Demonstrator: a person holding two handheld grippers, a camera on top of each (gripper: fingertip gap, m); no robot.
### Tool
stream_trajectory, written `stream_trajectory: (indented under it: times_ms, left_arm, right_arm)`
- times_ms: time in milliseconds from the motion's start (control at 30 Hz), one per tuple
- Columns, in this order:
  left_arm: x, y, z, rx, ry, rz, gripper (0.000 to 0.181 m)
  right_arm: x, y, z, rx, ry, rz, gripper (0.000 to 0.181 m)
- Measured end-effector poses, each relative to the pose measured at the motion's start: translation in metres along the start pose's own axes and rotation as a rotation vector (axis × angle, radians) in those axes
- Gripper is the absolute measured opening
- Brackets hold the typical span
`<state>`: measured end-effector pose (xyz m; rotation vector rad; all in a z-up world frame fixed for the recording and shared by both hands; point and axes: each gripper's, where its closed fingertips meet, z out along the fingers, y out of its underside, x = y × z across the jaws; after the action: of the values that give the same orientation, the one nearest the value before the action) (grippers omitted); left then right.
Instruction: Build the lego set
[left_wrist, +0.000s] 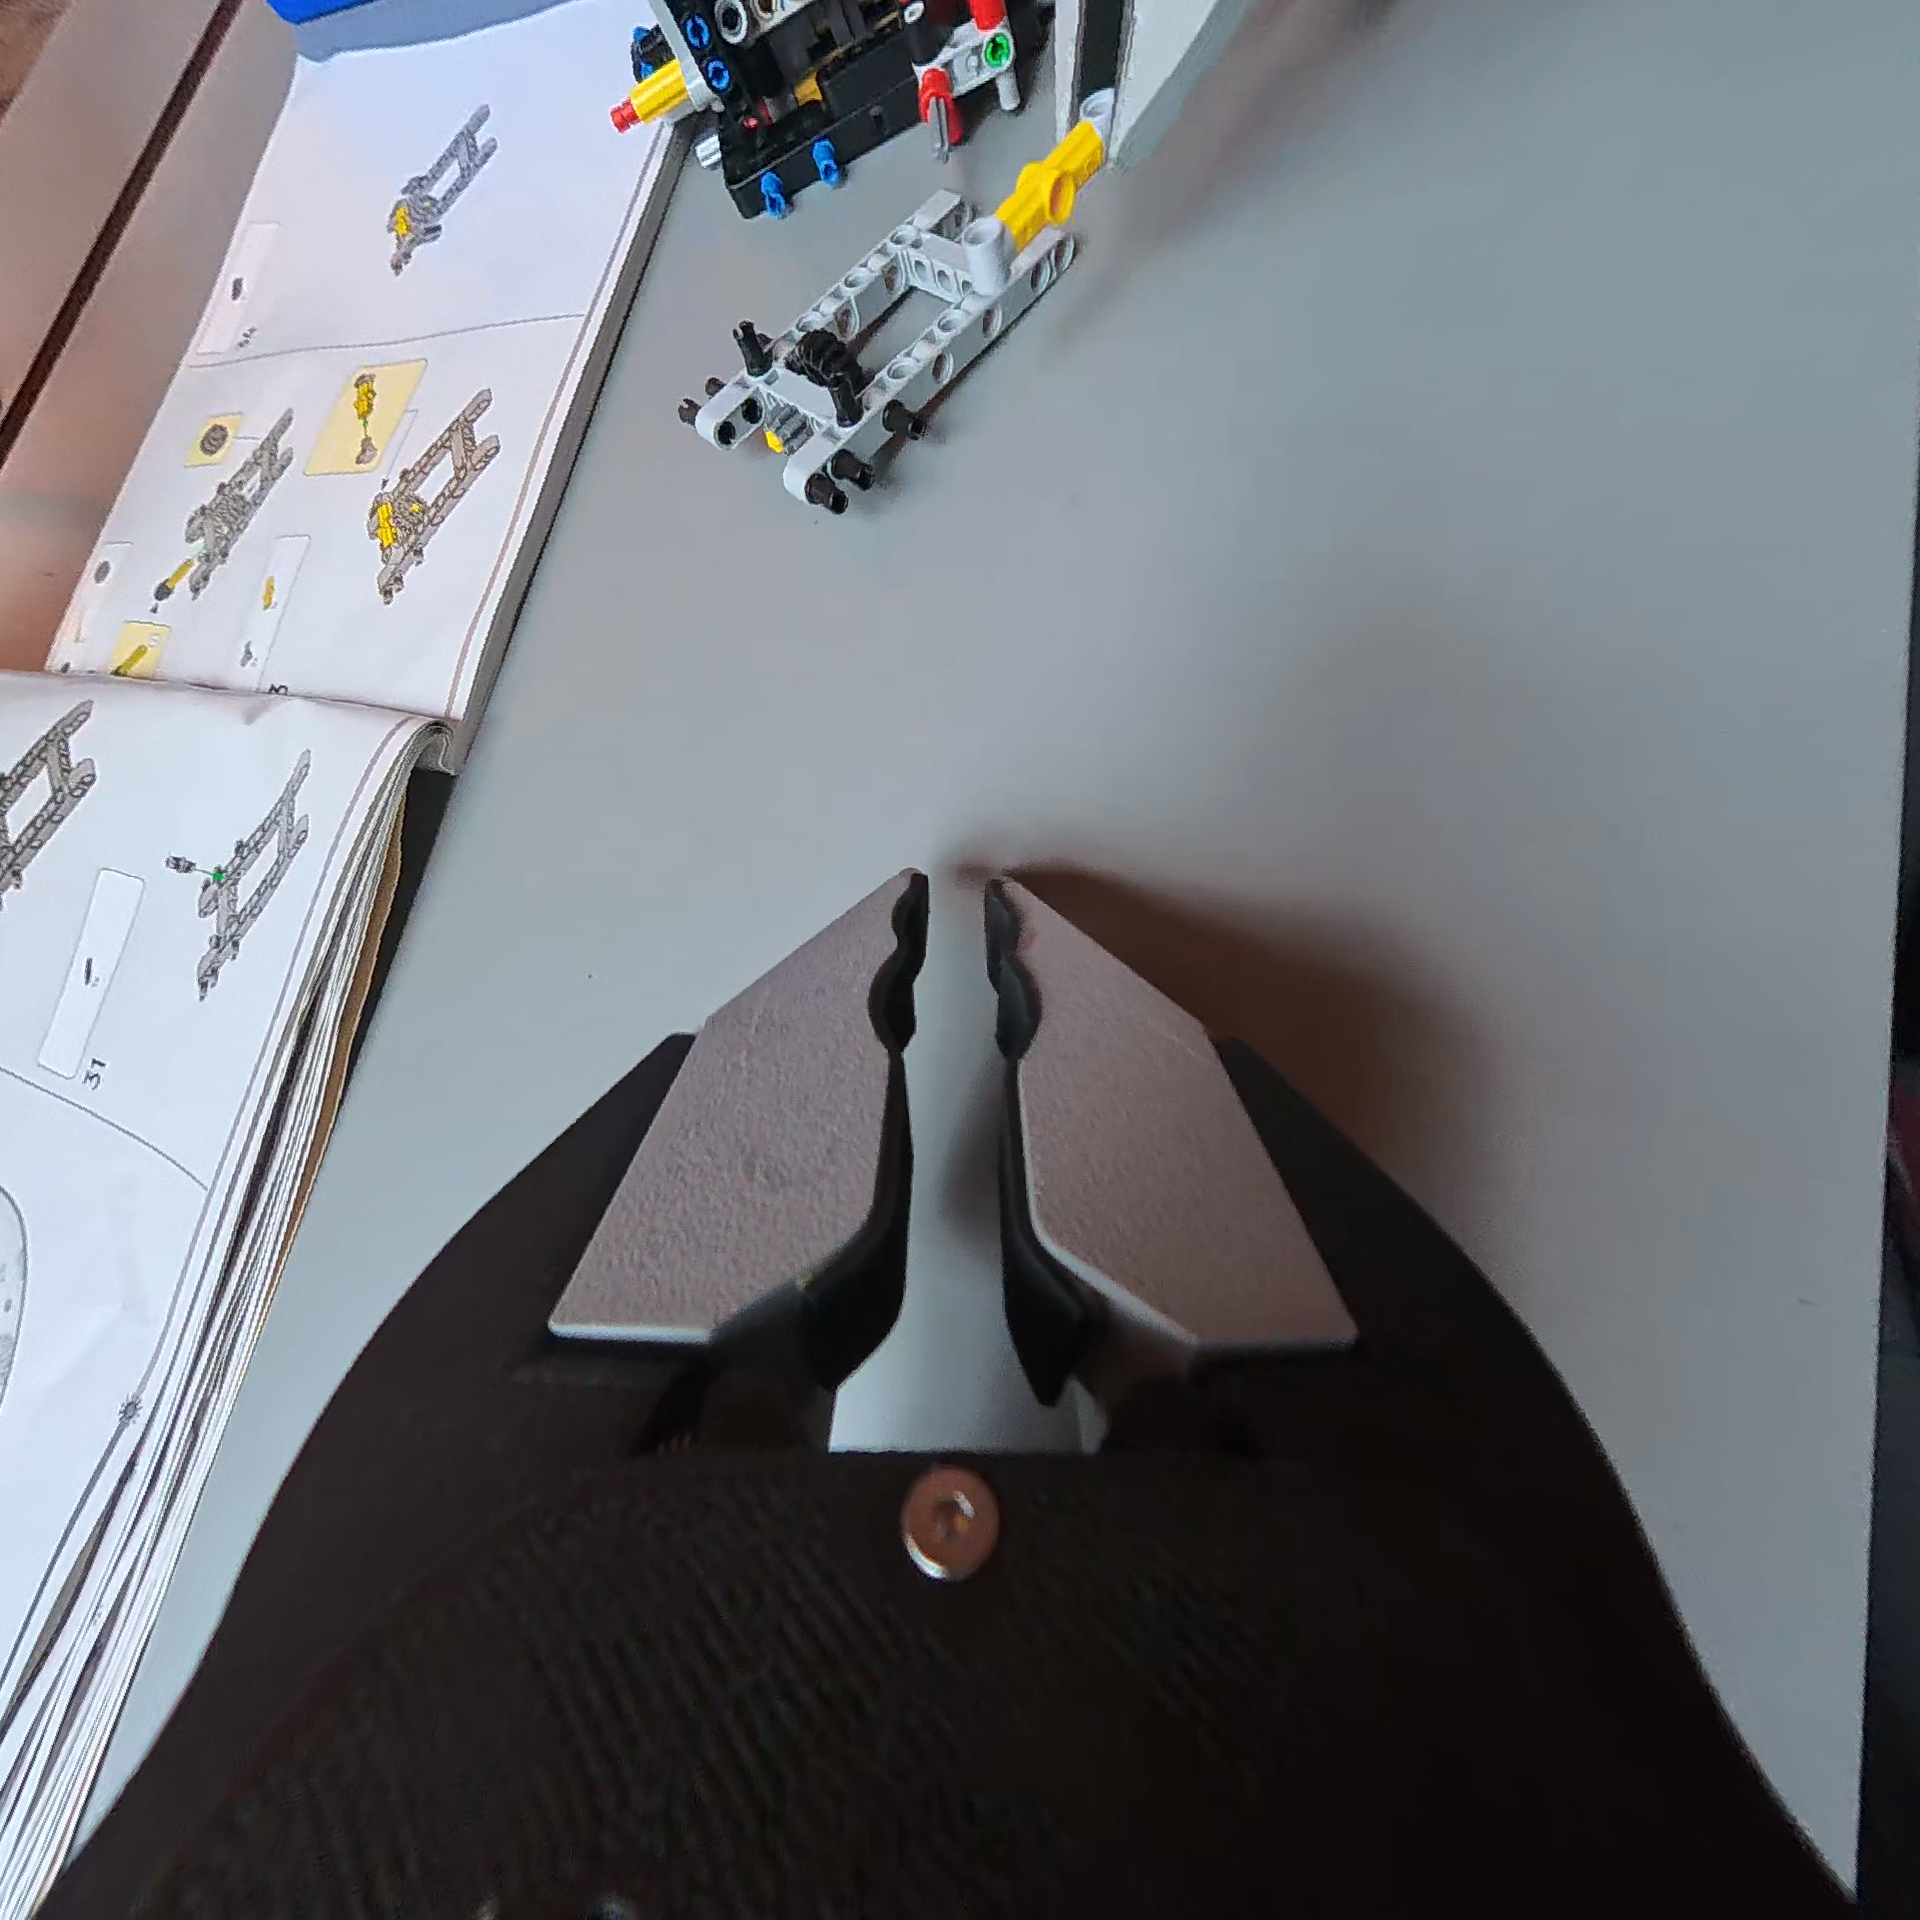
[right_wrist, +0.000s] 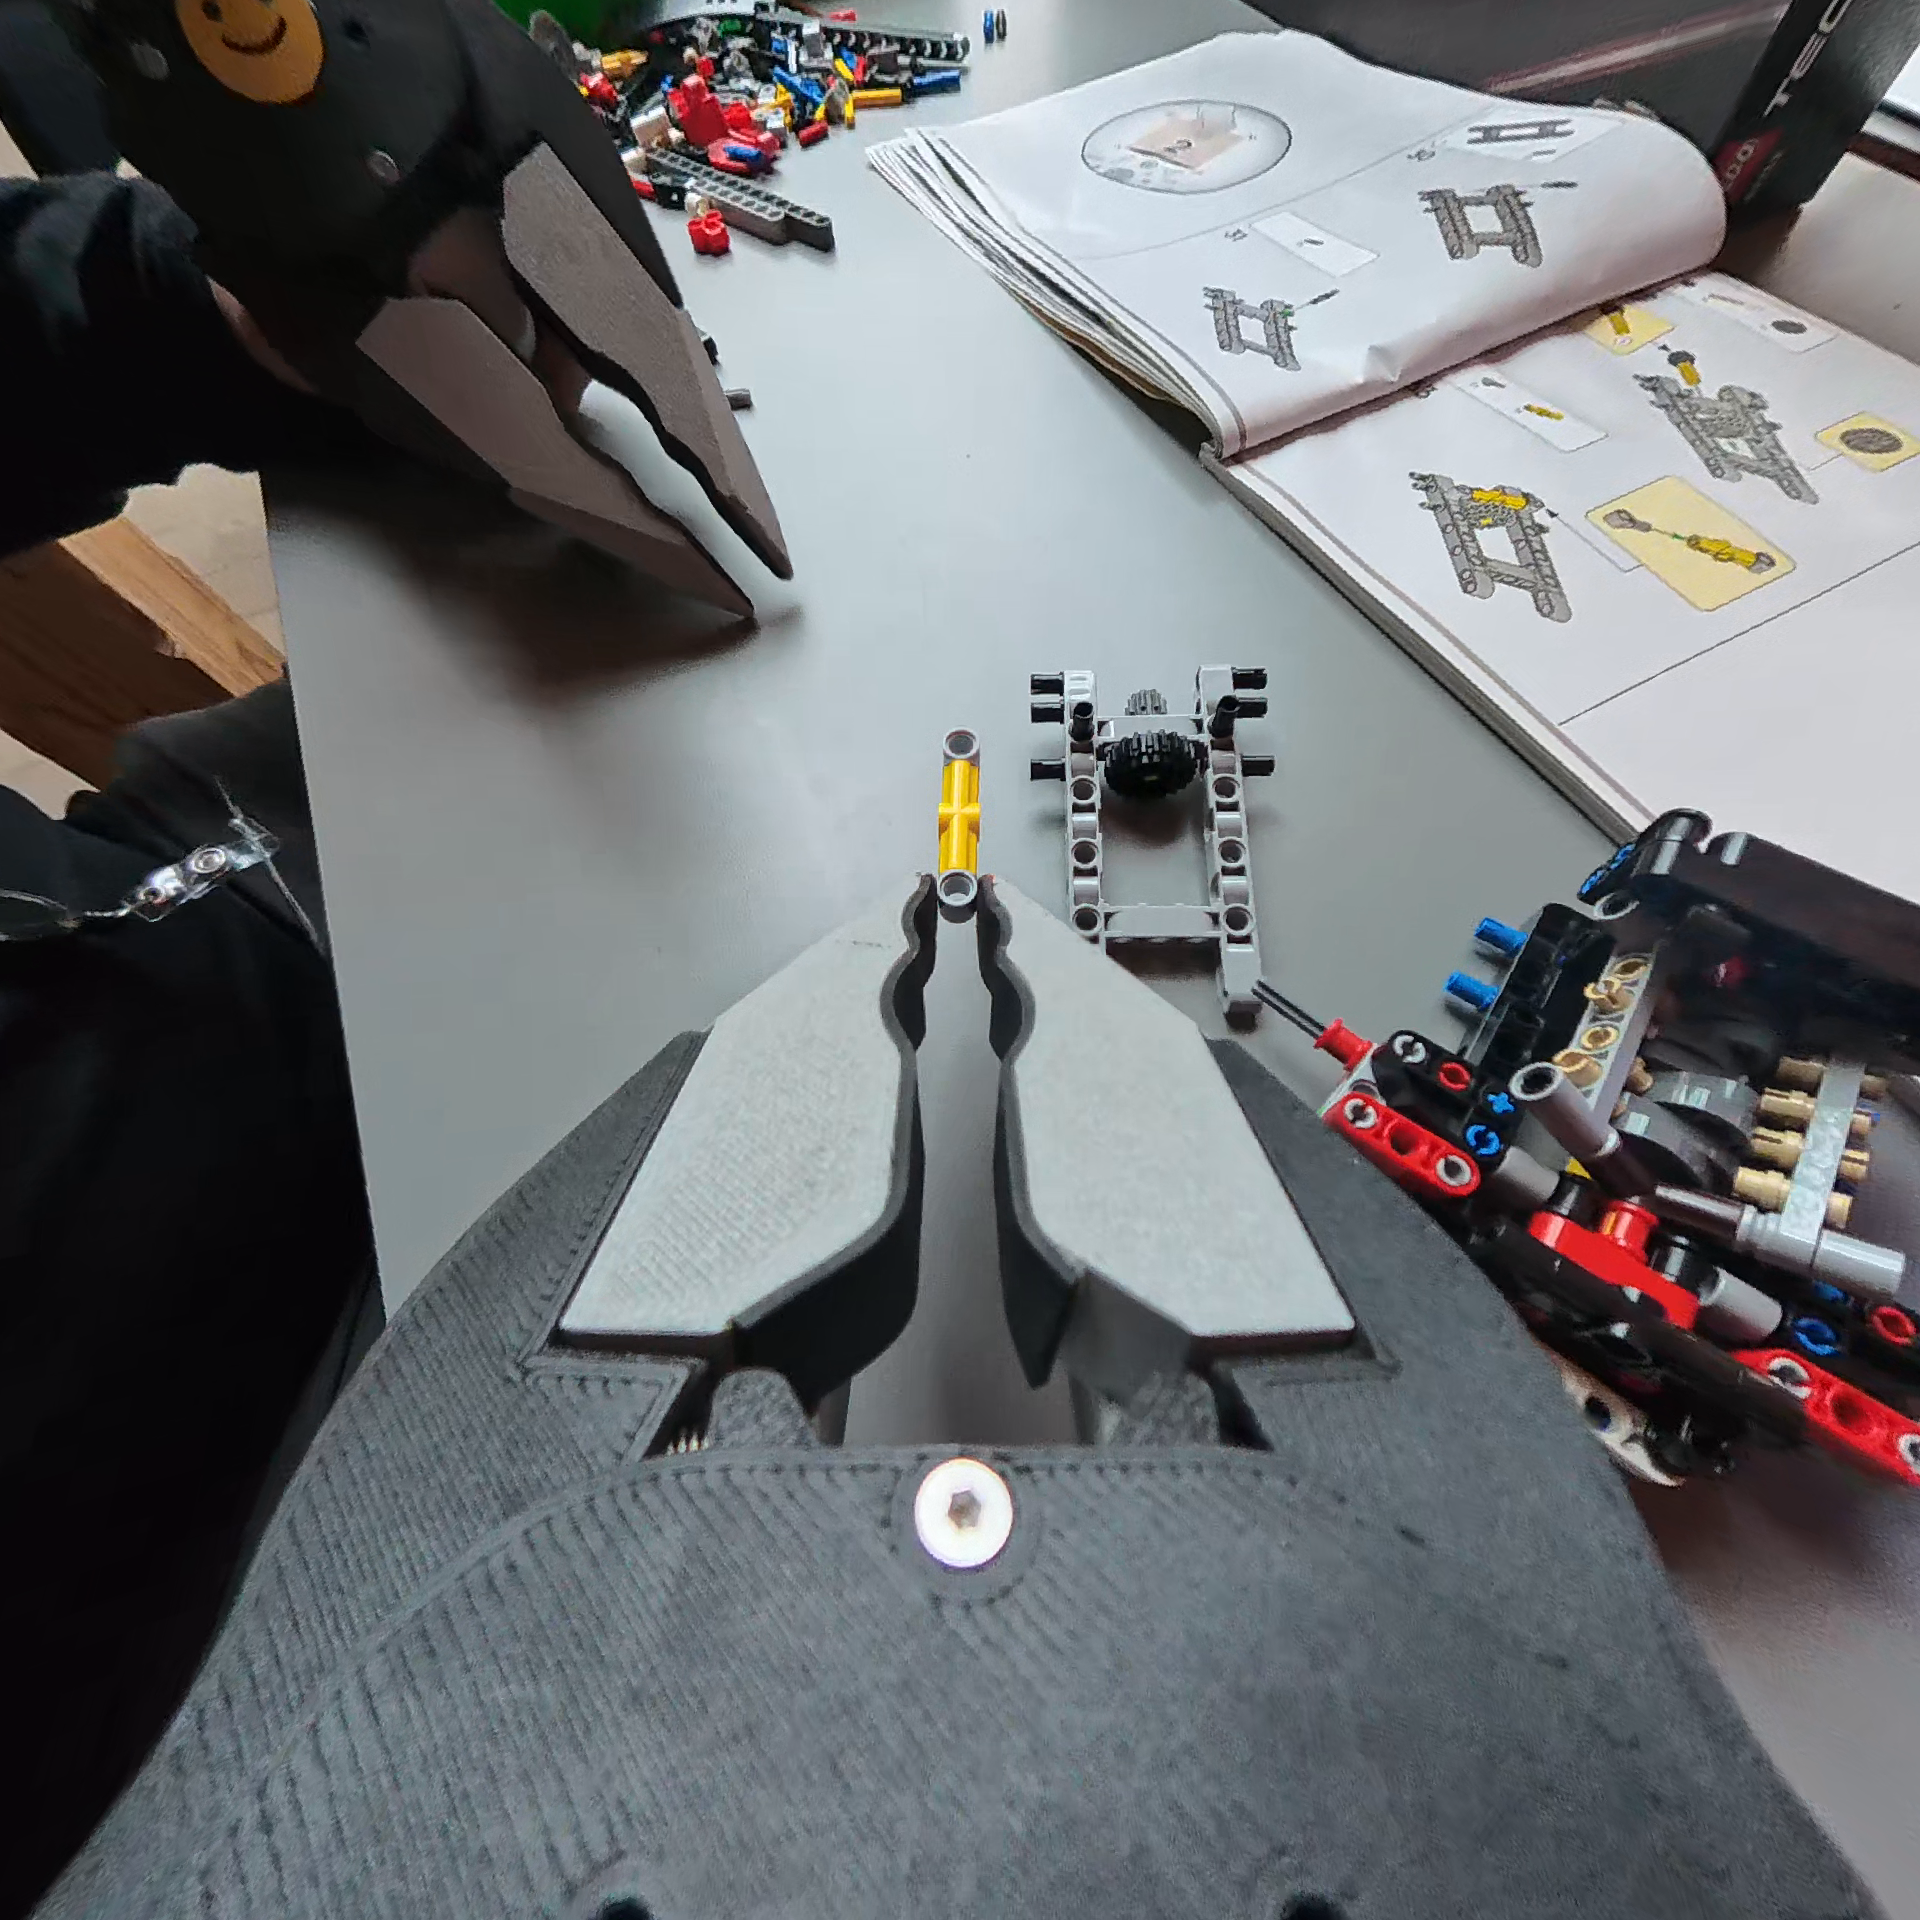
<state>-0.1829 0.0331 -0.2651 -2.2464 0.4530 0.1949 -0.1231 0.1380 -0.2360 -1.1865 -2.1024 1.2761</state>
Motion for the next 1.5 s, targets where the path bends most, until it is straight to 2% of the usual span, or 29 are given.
stream_trajectory:
  times_ms: [167,367,533,667,867,1000,1133,1267,1367,1500]
  left_arm:
    - [0.006,-0.015,0.012,0.008,0.039,-0.054,0.019]
    - [-0.008,-0.028,0.031,-0.005,0.024,-0.147,0.029]
    - [-0.020,-0.049,0.047,0.040,0.019,-0.174,0.033]
    - [-0.028,-0.050,0.059,0.009,0.026,-0.178,0.044]
    - [-0.029,-0.058,0.066,0.037,0.086,-0.142,0.043]
    - [-0.029,-0.062,0.071,0.047,0.122,-0.105,0.035]
    - [-0.028,-0.062,0.075,0.032,0.152,-0.088,0.019]
    - [-0.026,-0.055,0.074,0.003,0.150,-0.104,0.019]
    - [-0.025,-0.046,0.063,-0.015,0.128,-0.137,0.018]
    - [-0.033,-0.021,0.039,-0.073,0.027,-0.181,0.018]
  right_arm:
    - [0.002,-0.004,-0.002,0.031,0.007,0.004,0.004]
    - [0.005,-0.008,-0.005,0.060,0.028,0.009,0.004]
    - [0.007,-0.011,-0.008,0.089,0.029,0.023,0.004]
    - [0.008,-0.013,-0.010,0.110,0.029,0.031,0.004]
    - [0.012,-0.017,-0.014,0.143,0.013,0.073,0.004]
    - [0.017,-0.020,-0.017,0.173,0.011,0.108,0.004]
    - [0.019,-0.022,-0.019,0.191,0.001,0.127,0.004]
    - [0.021,-0.023,-0.020,0.200,-0.001,0.134,0.004]
    - [0.021,-0.023,-0.020,0.202,-0.006,0.138,0.004]
    - [0.021,-0.024,-0.020,0.207,-0.006,0.138,0.004]
